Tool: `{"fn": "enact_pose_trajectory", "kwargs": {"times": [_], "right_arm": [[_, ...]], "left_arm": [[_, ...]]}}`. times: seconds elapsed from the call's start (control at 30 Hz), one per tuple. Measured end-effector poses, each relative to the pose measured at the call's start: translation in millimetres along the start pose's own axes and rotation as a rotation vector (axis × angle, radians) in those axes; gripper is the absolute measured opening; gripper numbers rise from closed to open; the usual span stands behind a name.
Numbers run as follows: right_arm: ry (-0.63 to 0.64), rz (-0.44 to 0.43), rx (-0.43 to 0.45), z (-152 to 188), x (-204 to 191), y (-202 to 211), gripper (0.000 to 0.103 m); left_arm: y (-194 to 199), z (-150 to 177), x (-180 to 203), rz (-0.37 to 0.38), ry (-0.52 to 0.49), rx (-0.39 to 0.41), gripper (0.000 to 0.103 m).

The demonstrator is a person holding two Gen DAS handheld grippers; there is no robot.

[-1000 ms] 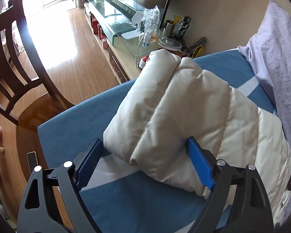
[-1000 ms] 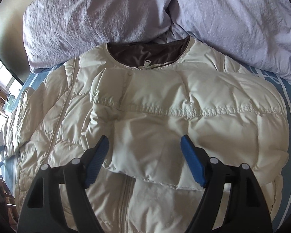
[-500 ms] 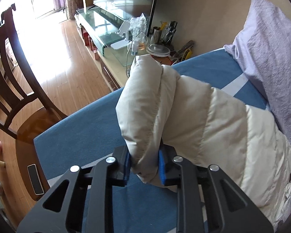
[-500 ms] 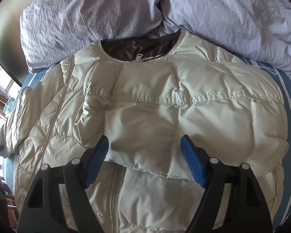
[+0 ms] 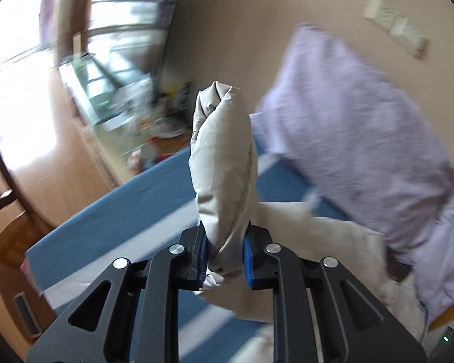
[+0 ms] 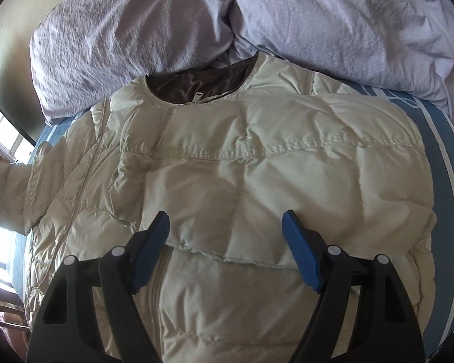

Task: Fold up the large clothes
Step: 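Grasp the other sleeve cuff with the left gripper and lift it, then lay the held sleeve across the jacket body and open the left gripper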

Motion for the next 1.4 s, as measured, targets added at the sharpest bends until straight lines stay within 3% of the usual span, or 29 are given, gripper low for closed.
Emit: {"fn": "enact_pose_trajectory", "kwargs": {"times": [0.17,0.37,0.53,0.67,0.87,1.17,1.27,1.33,1.4], "right_arm": [[-0.012,0.002,0.012,4.0,10.7,6.7,0.077],[-0.043,0.007,0.027,6.8,28.6,15.0,0.077],[-0.068,0.013,0.032,9.7,43.6,19.5,0.077],[-0.081,0.003,0.035,12.0,49.9,21.6,0.077],[-0.09,-0.011,0.045,13.1,52.3,24.9,0.077],[-0.099,-0.016,0.051,15.8,58.8,28.4,0.078],[-0.1,-0.008,0.055,16.1,60.5,29.4,0.078],[-0.104,-0.006,0.057,15.8,61.0,29.0,0.078],[-0.107,-0.004,0.057,14.9,60.7,27.7,0.078]], "left_arm": [[20.5,-2.6,81.4,0.182,-0.1,0.022,0.018],[41.2,22.9,174.9,0.378,-0.219,0.005,0.017],[51.6,59.1,236.5,0.5,-0.316,-0.04,0.017],[49.2,95.7,271.4,0.544,-0.378,-0.102,0.017],[28.8,158.9,300.2,0.542,-0.473,-0.216,0.017],[-16.8,245.0,305.7,0.434,-0.594,-0.389,0.017],[-20.1,256.5,305.0,0.409,-0.639,-0.381,0.018],[-18.3,257.9,305.6,0.405,-0.654,-0.373,0.023],[-14.9,258.6,307.2,0.422,-0.65,-0.38,0.036]]}}
Point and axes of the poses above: each gripper's, at about its wrist camera, not at the fingertips, and y roughly against the way its jaws point, x to its right, z to its underside, the point moved 8 cm from there along -y, roughly the way its jaws point, and after that the axes turned 3 degrees about x, right-handed, at the moved point
